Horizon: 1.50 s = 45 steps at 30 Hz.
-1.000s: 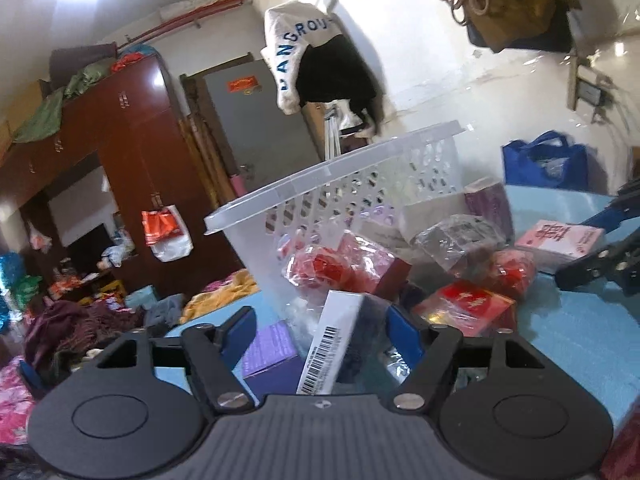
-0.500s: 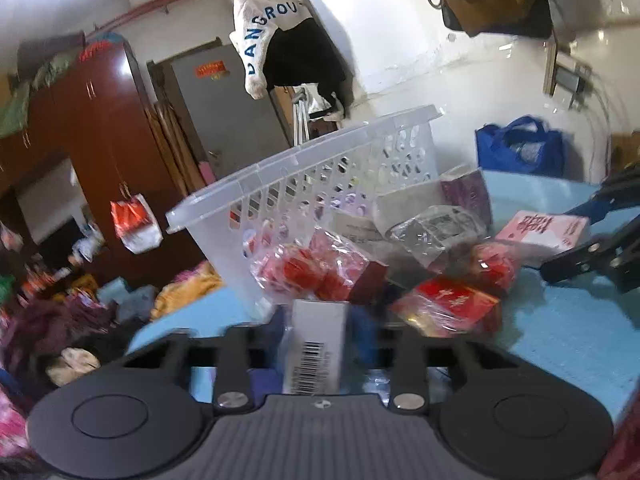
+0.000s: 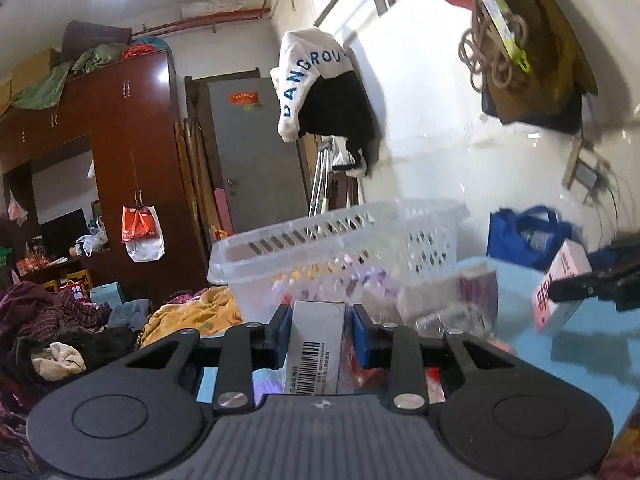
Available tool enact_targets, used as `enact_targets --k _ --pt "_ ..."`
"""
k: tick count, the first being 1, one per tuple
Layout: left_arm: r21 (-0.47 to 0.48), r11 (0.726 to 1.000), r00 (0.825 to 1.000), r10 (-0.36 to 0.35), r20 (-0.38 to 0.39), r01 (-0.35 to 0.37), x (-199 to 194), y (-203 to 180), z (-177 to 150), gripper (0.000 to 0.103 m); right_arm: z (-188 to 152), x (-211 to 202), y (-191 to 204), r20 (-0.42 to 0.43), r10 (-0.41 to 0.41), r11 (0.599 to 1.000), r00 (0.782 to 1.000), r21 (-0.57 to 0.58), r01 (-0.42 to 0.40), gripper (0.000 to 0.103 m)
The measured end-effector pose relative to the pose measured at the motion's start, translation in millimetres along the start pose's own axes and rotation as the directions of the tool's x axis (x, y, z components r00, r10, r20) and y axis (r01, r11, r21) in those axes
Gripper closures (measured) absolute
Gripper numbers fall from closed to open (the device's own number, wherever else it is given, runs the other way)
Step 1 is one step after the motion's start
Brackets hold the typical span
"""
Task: Organize objects
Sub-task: 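Grasp the white wrapped pack with the right tool while the left tool holds the barcode box, then carry both items over the white basket and open both tools to drop them, then grasp the silver-wrapped box with the left tool while the right tool grasps the purple box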
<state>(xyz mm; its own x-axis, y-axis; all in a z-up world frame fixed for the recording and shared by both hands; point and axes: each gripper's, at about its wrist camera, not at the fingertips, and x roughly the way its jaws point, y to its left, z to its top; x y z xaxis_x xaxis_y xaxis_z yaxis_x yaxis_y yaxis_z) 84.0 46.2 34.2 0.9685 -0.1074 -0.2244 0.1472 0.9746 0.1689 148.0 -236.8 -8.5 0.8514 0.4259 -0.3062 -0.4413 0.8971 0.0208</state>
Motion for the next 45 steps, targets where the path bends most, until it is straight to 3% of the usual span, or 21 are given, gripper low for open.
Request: enact_targets --k 5,9,13,17,20,22,23,24,25,27,30,32,33,37,39,45 --pt "-0.032 0.999 0.999 -0.03 0.02 0.03 7.9 4.0 23.5 0.068 23.9 4.9 4.1 0.033 0.013 1.0 0.999 -0.01 -0.013 0.045" --pt "-0.074 0.997 0.999 -0.023 0.03 0.026 29.2 12.4 63.4 0.068 69.6 11.3 17.7 0.143 -0.001 0.998 0.99 -0.057 0.009 0.045" --pt "-0.141 0.99 1.0 0.003 0.018 0.0 64.9 23.8 102.0 0.068 114.2 34.5 29.5 0.278 -0.013 0.994 0.96 -0.1 0.043 0.045" --pt "-0.195 0.98 0.998 0.02 -0.056 -0.031 109.3 30.1 115.3 0.068 140.2 86.7 28.4 0.214 -0.06 0.989 0.975 -0.116 0.086 0.045" --pt "-0.195 0.98 0.995 0.029 -0.1 -0.049 134.2 29.3 112.3 0.067 137.4 111.4 26.5 0.147 -0.076 0.987 0.986 -0.129 0.096 0.045" --pt "-0.204 0.978 0.995 0.027 -0.097 -0.047 143.8 30.1 107.8 0.062 130.3 115.8 28.1 0.144 -0.083 0.983 0.986 -0.148 0.105 0.044" --pt "-0.208 0.977 0.994 0.029 -0.102 -0.05 146.3 30.6 106.0 0.046 128.7 119.1 29.0 0.129 -0.08 0.983 0.988 -0.156 0.1 0.043" --pt "-0.21 0.976 0.993 0.033 -0.111 -0.056 149.5 31.2 103.4 0.027 127.7 119.6 29.5 0.113 -0.076 0.983 0.991 -0.16 0.094 0.036" --pt "-0.207 0.976 0.992 0.046 -0.118 -0.07 150.9 31.5 99.8 0.025 125.3 116.2 29.5 0.109 -0.08 0.982 0.991 -0.159 0.097 0.019" --pt "-0.186 0.979 0.992 0.067 -0.104 -0.086 139.7 30.1 95.0 0.025 120.8 101.4 29.3 0.132 -0.087 0.983 0.987 -0.147 0.107 0.002" --pt "-0.172 0.981 0.995 0.079 -0.053 -0.087 100.2 28.1 87.0 0.024 108.8 66.6 20.4 0.175 -0.051 0.994 0.983 -0.088 0.068 0.0" --pt "-0.168 0.984 0.998 0.06 -0.033 -0.065 65.6 24.7 70.1 0.017 89.4 47.2 11.0 0.163 -0.038 0.999 0.986 -0.024 0.042 0.0" --pt "-0.166 0.985 0.998 0.048 -0.029 -0.052 50.4 21.9 59.0 0.013 77.4 43.1 6.8 0.132 -0.041 0.999 0.99 -0.008 0.043 0.0" --pt "-0.153 0.988 0.999 0.003 -0.052 -0.011 2.0 4.9 5.6 0.012 33.5 45.9 -3.9 -0.024 -0.109 0.994 0.994 -0.004 0.109 0.0" --pt "-0.18 0.983 0.998 -0.032 -0.059 0.021 -13.9 -1.3 -17.6 0.012 21.9 51.6 -8.7 -0.084 -0.079 0.997 0.993 0.016 0.081 0.0" --pt "-0.084 0.987 0.987 -0.142 -0.074 0.136 -22.9 -25.7 -51.3 0.012 15.4 65.7 -11.5 -0.143 -0.059 0.997 0.988 0.042 0.065 0.005"
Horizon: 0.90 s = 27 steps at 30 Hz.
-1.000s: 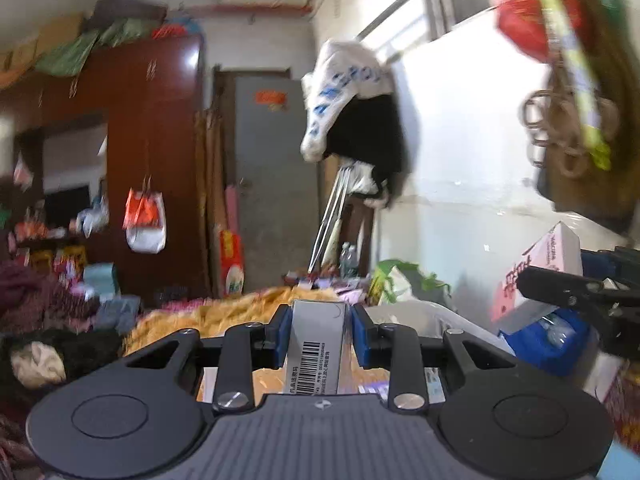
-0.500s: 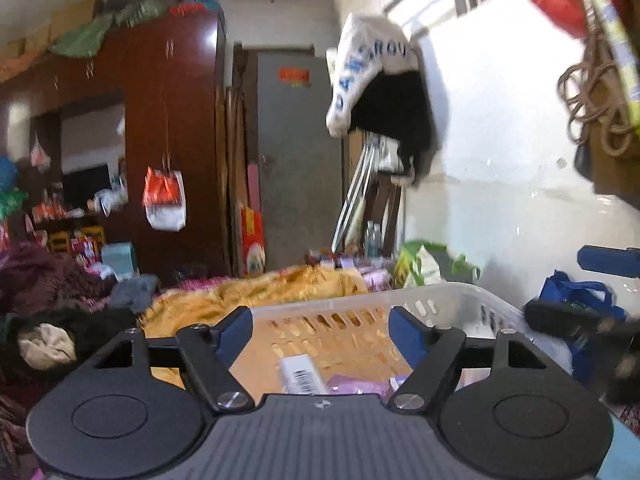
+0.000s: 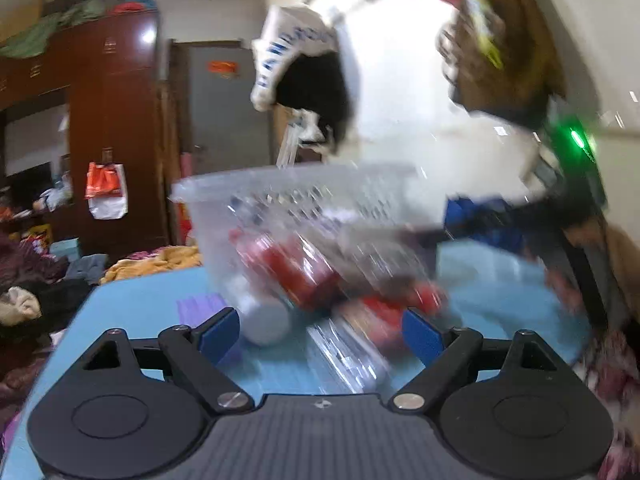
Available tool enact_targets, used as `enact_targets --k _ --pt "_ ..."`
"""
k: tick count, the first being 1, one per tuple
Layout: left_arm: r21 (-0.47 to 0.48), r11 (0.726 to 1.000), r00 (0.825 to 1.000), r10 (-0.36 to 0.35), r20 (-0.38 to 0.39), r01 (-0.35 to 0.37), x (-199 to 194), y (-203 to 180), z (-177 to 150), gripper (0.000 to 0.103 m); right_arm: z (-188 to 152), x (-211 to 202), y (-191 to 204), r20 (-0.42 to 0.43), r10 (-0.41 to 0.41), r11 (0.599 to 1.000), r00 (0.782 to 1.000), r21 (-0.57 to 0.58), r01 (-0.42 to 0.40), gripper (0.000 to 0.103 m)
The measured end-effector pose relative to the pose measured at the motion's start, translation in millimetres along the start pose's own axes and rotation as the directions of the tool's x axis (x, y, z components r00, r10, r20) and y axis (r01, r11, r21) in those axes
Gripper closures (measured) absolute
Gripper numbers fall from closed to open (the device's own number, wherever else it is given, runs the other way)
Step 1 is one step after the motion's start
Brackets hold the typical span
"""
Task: Organize objects
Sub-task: 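Grasp the silver-wrapped box with the left tool while the right tool grasps the purple box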
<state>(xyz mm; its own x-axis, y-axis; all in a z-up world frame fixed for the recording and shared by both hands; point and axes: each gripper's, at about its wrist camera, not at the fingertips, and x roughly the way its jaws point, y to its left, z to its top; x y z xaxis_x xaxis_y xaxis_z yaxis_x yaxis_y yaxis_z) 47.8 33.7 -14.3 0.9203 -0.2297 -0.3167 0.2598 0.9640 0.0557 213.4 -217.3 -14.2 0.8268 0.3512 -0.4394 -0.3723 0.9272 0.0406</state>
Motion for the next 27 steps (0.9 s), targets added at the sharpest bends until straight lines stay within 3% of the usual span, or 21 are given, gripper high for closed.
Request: enact_targets --k 4,9,15,16,18,21,27 --pt "0.047 0.999 1.0 0.01 -0.029 -0.008 10.3 -11.6 -6.4 0.012 3.0 12.4 6.6 -0.024 -0.037 0.999 0.999 -0.035 0.037 0.016" --pt "0.031 0.999 0.998 0.016 -0.056 -0.014 13.6 -13.1 -16.5 0.012 3.2 26.7 6.8 -0.049 -0.061 0.997 0.997 -0.04 0.06 0.029" --pt "0.041 0.994 0.992 0.1 -0.074 -0.097 15.8 -20.5 -27.3 0.013 3.5 25.1 4.7 -0.044 -0.051 0.998 0.998 -0.031 0.05 0.05" --pt "0.037 0.994 0.992 0.1 -0.073 -0.098 15.5 -20.3 -27.8 0.015 4.1 24.6 3.9 -0.042 -0.046 0.999 0.998 -0.025 0.045 0.055" --pt "0.019 0.996 0.993 0.088 -0.073 -0.087 16.4 -17.5 -27.2 0.048 5.2 21.0 0.0 -0.02 -0.038 0.999 0.999 -0.003 0.038 0.056" --pt "-0.013 0.997 0.994 0.074 -0.077 -0.075 16.9 -11.0 -26.7 0.067 5.3 14.6 -3.6 0.019 -0.025 1.0 0.999 0.016 0.025 0.057" --pt "-0.017 0.995 0.994 0.095 -0.055 -0.096 15.9 -8.3 -27.9 0.068 6.9 9.6 1.5 0.064 -0.043 0.999 0.997 -0.003 0.043 0.057"
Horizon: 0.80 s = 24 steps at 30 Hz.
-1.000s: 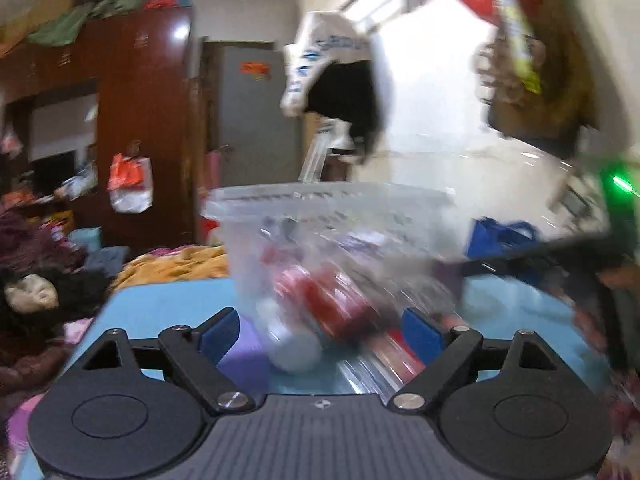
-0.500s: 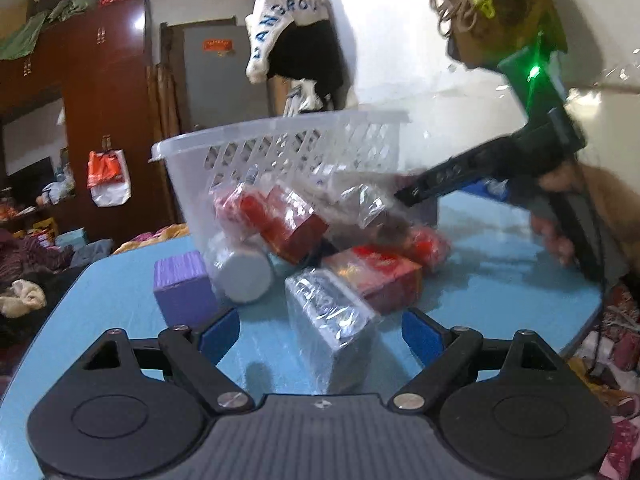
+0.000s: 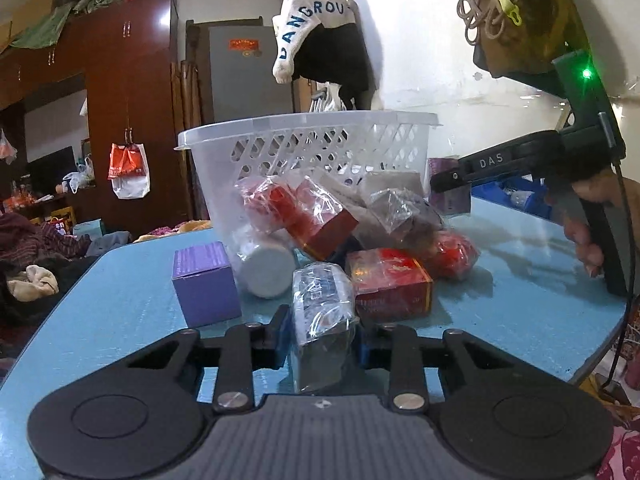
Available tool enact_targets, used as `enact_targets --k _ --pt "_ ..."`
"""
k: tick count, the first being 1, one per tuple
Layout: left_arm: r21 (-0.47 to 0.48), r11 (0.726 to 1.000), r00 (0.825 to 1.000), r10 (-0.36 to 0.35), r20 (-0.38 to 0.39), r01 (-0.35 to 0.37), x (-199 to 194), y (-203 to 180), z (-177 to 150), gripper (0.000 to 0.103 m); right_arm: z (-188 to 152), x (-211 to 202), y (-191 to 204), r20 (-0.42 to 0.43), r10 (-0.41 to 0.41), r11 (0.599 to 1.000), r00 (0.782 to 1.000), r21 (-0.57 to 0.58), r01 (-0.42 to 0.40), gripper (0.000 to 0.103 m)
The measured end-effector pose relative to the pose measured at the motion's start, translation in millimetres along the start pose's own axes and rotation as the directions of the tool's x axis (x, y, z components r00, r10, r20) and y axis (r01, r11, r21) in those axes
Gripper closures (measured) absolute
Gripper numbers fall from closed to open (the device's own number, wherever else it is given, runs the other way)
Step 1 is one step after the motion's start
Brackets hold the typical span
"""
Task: Organize objects
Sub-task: 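Grasp the silver-wrapped box with the left tool while the right tool grasps the purple box, then carry both boxes over the white basket and open both tools to drop them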
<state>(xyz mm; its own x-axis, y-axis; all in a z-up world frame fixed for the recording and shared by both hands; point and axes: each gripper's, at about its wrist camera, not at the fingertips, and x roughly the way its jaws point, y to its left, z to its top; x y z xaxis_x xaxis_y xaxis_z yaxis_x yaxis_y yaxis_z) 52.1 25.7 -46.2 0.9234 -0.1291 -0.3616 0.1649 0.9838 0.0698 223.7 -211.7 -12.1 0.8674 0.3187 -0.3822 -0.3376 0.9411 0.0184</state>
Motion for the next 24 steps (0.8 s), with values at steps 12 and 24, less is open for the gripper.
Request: enact_targets --k 12,24 --pt "-0.006 0.999 0.996 0.033 0.081 -0.032 -14.9 7.4 9.0 0.068 0.9 -5.6 -0.2 0.065 0.005 1.0 0.998 -0.006 -0.005 0.057" --pt "-0.015 0.999 0.996 0.039 0.083 -0.038 -14.1 11.2 8.3 0.068 -1.0 -8.5 3.4 0.095 0.016 1.0 0.995 -0.02 -0.014 0.057"
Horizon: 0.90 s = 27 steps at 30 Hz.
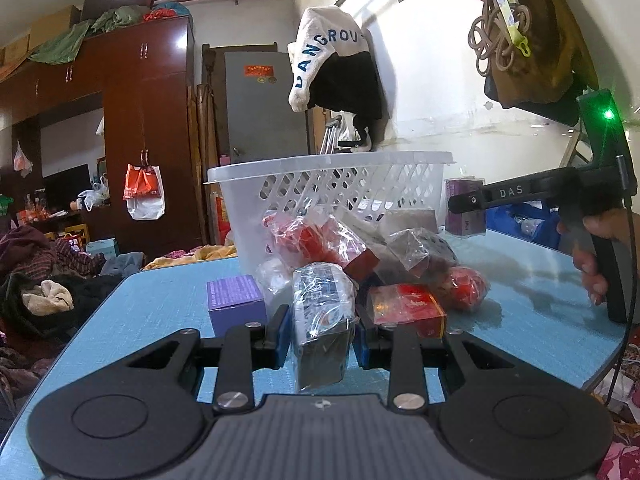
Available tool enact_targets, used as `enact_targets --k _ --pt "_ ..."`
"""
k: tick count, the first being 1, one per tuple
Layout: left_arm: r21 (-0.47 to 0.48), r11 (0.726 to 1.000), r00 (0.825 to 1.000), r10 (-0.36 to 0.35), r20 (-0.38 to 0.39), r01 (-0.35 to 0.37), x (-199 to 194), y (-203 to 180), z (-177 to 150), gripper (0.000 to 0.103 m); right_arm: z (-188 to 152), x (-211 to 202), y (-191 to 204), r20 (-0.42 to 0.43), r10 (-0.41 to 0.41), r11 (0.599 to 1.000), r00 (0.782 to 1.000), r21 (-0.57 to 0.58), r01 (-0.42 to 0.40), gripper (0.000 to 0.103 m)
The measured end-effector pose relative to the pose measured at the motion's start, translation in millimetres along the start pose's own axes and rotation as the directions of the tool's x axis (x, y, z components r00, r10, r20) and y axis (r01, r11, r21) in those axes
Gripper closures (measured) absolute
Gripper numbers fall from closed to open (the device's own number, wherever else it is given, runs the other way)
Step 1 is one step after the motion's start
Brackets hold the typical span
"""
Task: Organize objects
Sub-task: 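Carry both boxes over the white basket and open both tools to drop them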
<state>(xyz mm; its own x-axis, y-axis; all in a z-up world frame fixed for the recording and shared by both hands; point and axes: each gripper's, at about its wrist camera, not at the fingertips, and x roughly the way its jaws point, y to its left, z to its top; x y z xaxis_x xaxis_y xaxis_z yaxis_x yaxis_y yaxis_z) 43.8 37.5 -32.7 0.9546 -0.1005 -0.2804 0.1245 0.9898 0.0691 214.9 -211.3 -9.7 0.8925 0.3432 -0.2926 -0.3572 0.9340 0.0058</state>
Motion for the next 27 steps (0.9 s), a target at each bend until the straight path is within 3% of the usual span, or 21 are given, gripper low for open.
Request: enact_targets --k 19,25,27 --pt "-0.053 0.998 0.999 -0.018 0.042 0.021 2.6 0.0 22.4 0.068 -1.8 -1.7 1.2 0.025 0.018 1.0 1.0 -0.007 -0.018 0.058" --pt "-0.081 0.995 0.996 -0.046 0.074 0.052 13.7 7.0 43.1 0.068 0.9 -15.5 5.3 0.087 0.009 1.0 0.996 -0.017 -0.007 0.058" --pt "-0.086 0.995 0.995 -0.05 0.084 0.057 17.5 9.5 55.1 0.068 13.2 -25.9 5.0 0.128 0.038 0.999 0.991 0.005 -0.039 0.058"
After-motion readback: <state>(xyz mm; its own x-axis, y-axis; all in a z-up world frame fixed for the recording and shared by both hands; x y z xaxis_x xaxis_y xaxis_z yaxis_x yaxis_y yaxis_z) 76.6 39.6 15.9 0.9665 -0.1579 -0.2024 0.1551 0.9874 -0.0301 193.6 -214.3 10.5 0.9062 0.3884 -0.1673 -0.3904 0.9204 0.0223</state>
